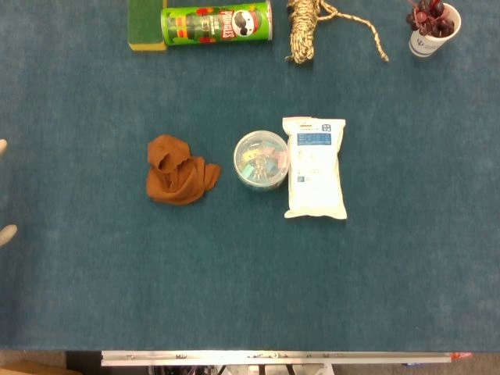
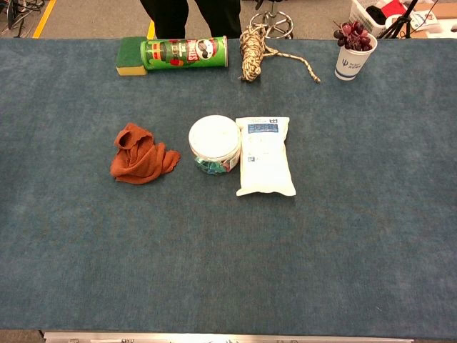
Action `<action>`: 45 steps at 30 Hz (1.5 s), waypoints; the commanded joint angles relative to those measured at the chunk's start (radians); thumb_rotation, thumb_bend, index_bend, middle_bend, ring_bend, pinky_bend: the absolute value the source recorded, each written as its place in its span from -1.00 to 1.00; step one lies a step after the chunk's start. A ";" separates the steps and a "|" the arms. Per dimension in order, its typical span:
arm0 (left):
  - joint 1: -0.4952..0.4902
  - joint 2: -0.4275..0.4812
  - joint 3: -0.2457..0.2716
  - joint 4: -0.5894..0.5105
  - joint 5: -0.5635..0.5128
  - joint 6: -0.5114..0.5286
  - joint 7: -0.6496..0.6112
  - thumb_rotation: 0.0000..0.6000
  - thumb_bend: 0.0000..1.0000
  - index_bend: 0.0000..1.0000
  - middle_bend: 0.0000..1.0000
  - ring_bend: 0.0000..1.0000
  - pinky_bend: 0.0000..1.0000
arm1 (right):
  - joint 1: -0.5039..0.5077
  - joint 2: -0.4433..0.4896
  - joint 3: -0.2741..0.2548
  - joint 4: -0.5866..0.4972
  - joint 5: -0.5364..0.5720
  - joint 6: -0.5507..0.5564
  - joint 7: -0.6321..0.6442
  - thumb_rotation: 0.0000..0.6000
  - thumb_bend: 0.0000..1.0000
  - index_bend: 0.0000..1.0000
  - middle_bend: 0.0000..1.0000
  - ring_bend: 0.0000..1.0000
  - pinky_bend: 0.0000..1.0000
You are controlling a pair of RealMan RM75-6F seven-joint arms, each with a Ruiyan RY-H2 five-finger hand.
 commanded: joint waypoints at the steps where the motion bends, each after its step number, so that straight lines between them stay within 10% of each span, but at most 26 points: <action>1: 0.000 -0.001 -0.001 0.002 0.001 0.001 -0.001 1.00 -0.95 -0.99 -1.00 -1.00 -1.00 | -0.001 0.001 -0.001 -0.002 0.000 0.001 0.000 1.00 -1.00 -0.98 -1.00 -1.00 -0.90; 29: -0.003 0.002 0.001 -0.007 0.008 -0.002 -0.044 1.00 -0.95 -0.99 -1.00 -1.00 -1.00 | 0.000 0.001 -0.001 0.004 -0.011 0.006 0.013 1.00 -0.95 -0.98 -1.00 -1.00 -0.90; 33: -0.006 0.005 0.005 -0.008 0.008 -0.012 -0.050 1.00 -0.90 -0.99 -1.00 -1.00 -1.00 | 0.003 0.002 -0.004 0.004 -0.016 0.002 0.024 1.00 -0.54 -0.98 -1.00 -1.00 -0.90; 45: -0.008 0.003 0.006 -0.009 0.007 -0.013 -0.044 1.00 0.38 -1.00 -1.00 -1.00 -1.00 | 0.003 0.005 -0.006 0.002 -0.019 0.003 0.039 1.00 0.97 -0.98 -1.00 -1.00 -0.90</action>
